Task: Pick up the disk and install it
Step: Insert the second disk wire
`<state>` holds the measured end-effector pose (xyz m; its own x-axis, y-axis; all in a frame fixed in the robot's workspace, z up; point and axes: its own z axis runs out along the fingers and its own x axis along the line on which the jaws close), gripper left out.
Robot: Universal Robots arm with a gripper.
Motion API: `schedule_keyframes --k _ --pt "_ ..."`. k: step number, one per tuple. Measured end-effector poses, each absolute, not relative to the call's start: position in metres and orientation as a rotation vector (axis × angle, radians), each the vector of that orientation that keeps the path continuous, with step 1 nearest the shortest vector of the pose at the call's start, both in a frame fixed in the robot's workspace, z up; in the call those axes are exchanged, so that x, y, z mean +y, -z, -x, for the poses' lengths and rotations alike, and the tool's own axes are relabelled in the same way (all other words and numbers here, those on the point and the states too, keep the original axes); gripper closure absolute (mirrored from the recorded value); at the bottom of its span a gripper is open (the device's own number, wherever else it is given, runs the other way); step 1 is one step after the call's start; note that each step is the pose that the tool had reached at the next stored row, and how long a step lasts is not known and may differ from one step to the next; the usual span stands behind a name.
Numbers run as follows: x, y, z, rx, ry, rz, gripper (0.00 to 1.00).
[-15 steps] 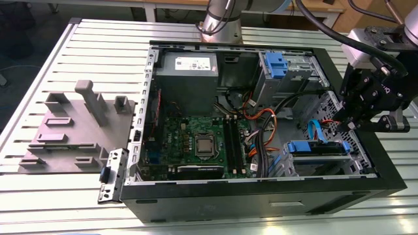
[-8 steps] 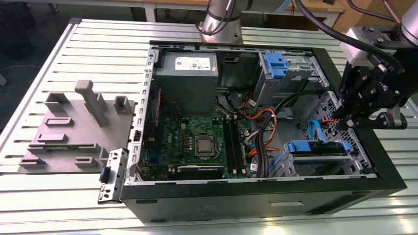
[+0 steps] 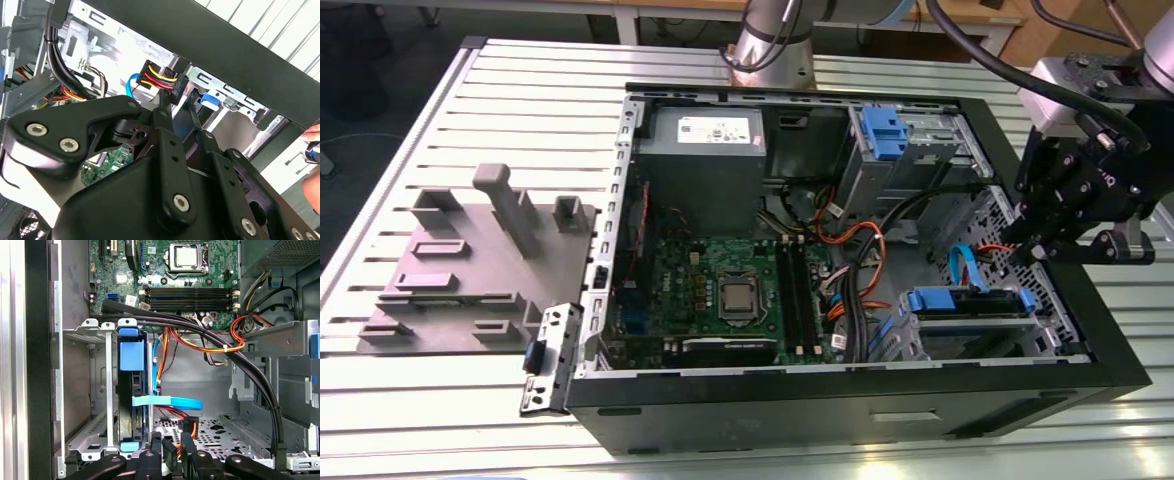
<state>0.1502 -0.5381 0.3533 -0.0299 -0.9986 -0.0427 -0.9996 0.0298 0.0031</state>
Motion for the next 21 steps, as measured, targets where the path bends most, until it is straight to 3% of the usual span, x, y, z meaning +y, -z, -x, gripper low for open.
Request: schedule_keyframes --k 21 --pt "-0.538 -0.346 -0.160 2.254 -0.048 2.187 0.70"
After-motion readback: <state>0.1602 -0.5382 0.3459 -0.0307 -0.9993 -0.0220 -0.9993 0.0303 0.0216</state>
